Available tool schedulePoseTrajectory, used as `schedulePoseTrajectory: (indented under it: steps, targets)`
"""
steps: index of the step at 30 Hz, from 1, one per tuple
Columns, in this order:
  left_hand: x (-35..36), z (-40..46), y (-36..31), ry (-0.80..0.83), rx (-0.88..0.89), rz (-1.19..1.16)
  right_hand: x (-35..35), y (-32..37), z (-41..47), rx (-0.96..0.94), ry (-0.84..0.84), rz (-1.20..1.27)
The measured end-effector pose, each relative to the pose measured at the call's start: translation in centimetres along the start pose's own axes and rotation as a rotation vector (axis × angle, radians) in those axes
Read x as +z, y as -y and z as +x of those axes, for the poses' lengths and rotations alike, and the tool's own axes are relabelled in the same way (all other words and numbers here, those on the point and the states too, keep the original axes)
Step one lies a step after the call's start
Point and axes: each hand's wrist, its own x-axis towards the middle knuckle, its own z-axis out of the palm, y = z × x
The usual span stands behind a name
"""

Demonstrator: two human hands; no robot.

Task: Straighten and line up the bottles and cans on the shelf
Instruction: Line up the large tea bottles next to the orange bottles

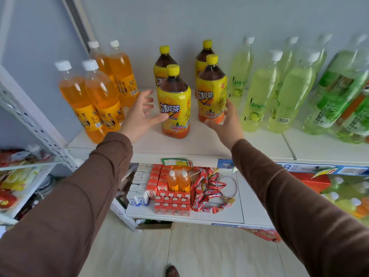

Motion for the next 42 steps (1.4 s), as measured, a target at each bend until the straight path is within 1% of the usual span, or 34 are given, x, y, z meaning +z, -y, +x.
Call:
schedulePoseTrajectory:
  steps: [3, 6, 9, 12, 17, 20, 23, 26, 29, 33, 35, 38, 42]
  targets:
    - [-0.3, 2.7, -0.5, 0.096, 0.052, -0.059, 0.7, 0.3, 2.6, 0.064, -0.051, -0.013]
    - [-0.4, 4.8, -1.1, 0.211, 0.100, -0.117, 1.3, 0.2, 4.6, 0.078, -0.025, 0.041]
    - [-0.2, 5.9, -1.0, 0.313, 0.108, -0.188, 1.6, -0.2, 6.0, 0.078, -0.015, 0.075]
    - [0.1, 6.4, -0.7, 0.373, 0.121, -0.236, 1.8, -0.6, 6.5, 0.071, -0.016, 0.081]
    - [0.3, 7.0, -0.4, 0.332, 0.163, -0.272, 2.1, -0.4, 7.1, 0.042, -0.052, 0.113]
    - [0.8, 7.3, -0.5, 0.294, 0.136, -0.332, 2.0, -0.2, 7.5, 0.050, -0.008, 0.187]
    - [0.9, 8.1, -1.1, 0.257, 0.061, -0.388, 1.4, 0.7, 7.5, 0.104, 0.047, 0.257]
    - [0.5, 8.7, -1.3, 0.218, -0.045, -0.374, 0.7, 1.3, 7.3, 0.208, 0.126, 0.352]
    - [0.0, 8.6, -1.4, 0.229, -0.147, -0.346, 0.0, 1.5, 6.4, 0.282, 0.204, 0.461]
    - [-0.3, 8.0, -1.6, 0.236, -0.241, -0.322, -0.6, 1.8, 4.9, 0.315, 0.297, 0.511]
    - [-0.4, 7.5, -1.6, 0.238, -0.247, -0.319, -0.7, 1.9, 4.3, 0.310, 0.329, 0.509]
    - [-0.7, 6.6, -1.6, 0.196, -0.222, -0.338, -0.8, 2.1, 3.4, 0.273, 0.345, 0.510]
    - [-1.4, 5.1, -1.4, 0.154, -0.091, -0.387, -0.5, 1.8, 2.1, 0.193, 0.335, 0.517]
